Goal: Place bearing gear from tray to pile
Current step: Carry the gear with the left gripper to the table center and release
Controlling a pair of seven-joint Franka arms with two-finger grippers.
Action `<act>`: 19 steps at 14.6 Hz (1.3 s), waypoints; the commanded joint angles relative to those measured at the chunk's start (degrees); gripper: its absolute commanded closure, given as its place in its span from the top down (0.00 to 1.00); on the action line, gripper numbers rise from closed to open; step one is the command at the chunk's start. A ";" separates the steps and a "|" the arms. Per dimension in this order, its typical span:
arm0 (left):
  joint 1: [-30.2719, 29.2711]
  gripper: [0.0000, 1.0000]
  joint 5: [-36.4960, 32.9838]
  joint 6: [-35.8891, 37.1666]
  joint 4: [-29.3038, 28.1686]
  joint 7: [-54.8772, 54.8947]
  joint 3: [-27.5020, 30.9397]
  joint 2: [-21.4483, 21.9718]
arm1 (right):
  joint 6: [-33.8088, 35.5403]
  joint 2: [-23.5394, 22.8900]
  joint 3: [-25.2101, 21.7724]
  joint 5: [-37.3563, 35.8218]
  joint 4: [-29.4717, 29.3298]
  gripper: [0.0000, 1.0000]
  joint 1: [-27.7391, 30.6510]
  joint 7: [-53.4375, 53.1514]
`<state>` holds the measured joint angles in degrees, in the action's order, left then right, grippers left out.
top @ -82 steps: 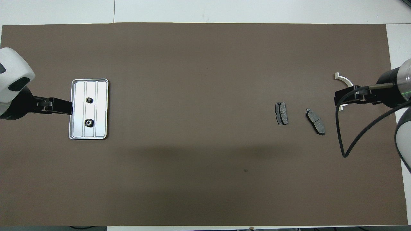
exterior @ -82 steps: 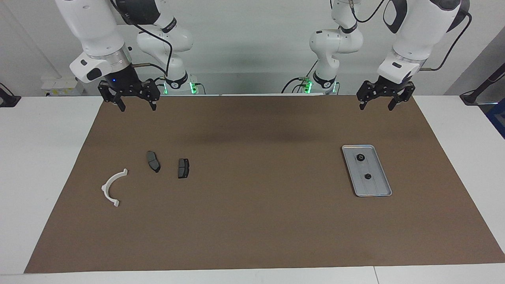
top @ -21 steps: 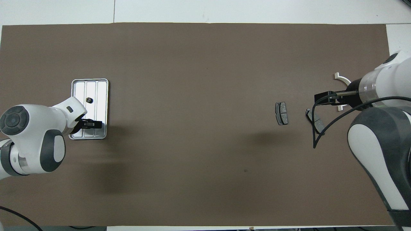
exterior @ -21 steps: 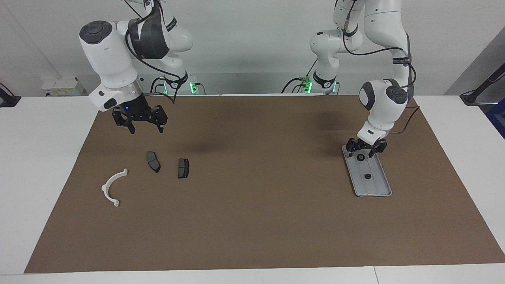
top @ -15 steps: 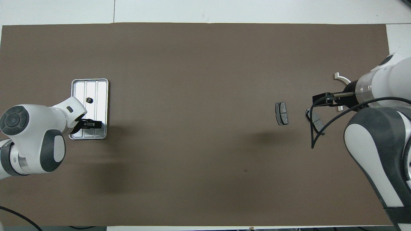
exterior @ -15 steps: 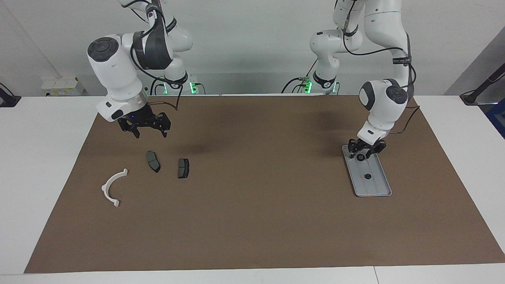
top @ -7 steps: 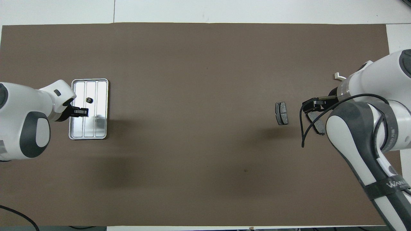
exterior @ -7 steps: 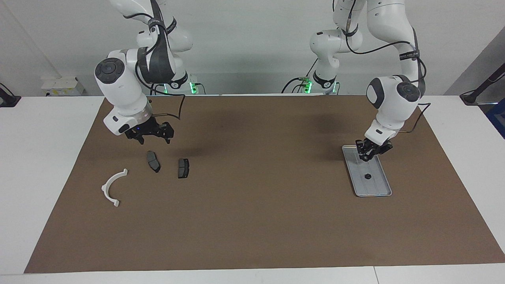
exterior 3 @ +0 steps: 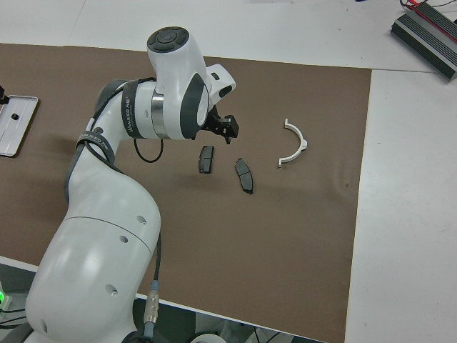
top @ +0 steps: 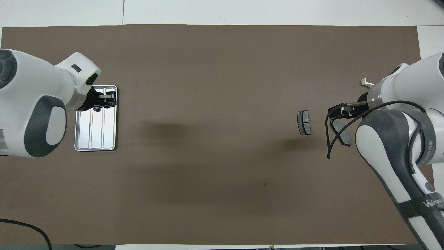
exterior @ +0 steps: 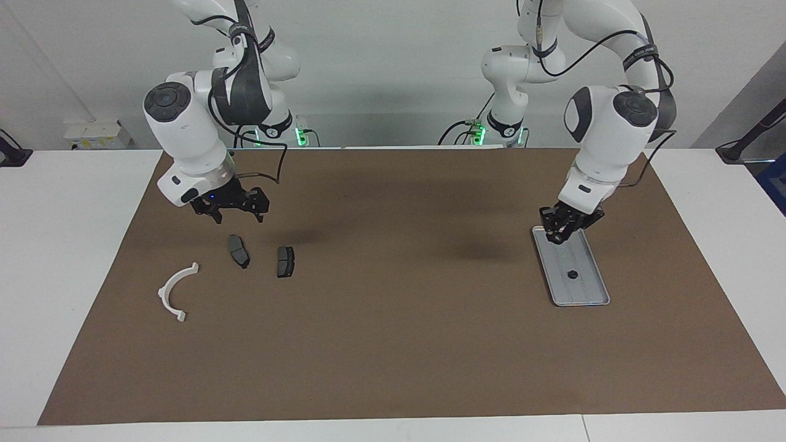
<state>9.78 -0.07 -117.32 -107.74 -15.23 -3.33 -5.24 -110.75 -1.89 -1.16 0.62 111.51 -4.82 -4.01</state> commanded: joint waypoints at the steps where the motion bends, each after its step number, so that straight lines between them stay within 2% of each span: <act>1: 7.51 0.21 -1.15 1.57 2.36 -12.50 0.87 -1.00 | -0.61 0.57 0.11 1.14 0.29 1.00 0.34 0.14; 3: 12.87 0.21 -1.34 1.04 1.74 -20.95 0.87 -0.91 | -0.61 0.49 0.11 1.14 0.38 1.00 0.25 -0.03; 6: 17.63 0.21 -1.34 -0.97 1.04 -28.43 0.78 -1.17 | -0.78 0.49 0.11 1.14 0.38 1.00 0.34 -0.12; 8: 19.74 0.21 -1.51 -2.64 0.86 -31.60 0.87 -3.36 | -0.78 0.49 0.11 1.14 0.38 1.00 0.25 -0.12; 14: 24.23 0.21 -8.09 -10.81 1.56 -42.15 0.87 -12.85 | -0.78 0.57 0.11 1.14 0.47 1.00 0.25 0.05; 19: 24.41 0.21 -9.51 -13.19 0.78 -43.48 0.87 -14.00 | -0.52 0.58 0.54 1.23 0.55 1.00 0.16 0.06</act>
<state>33.21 -7.97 -129.76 -107.11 -57.28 -3.45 -19.09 -110.75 -1.89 -1.12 0.62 111.50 -4.85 -4.02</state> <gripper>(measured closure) 0.656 0.000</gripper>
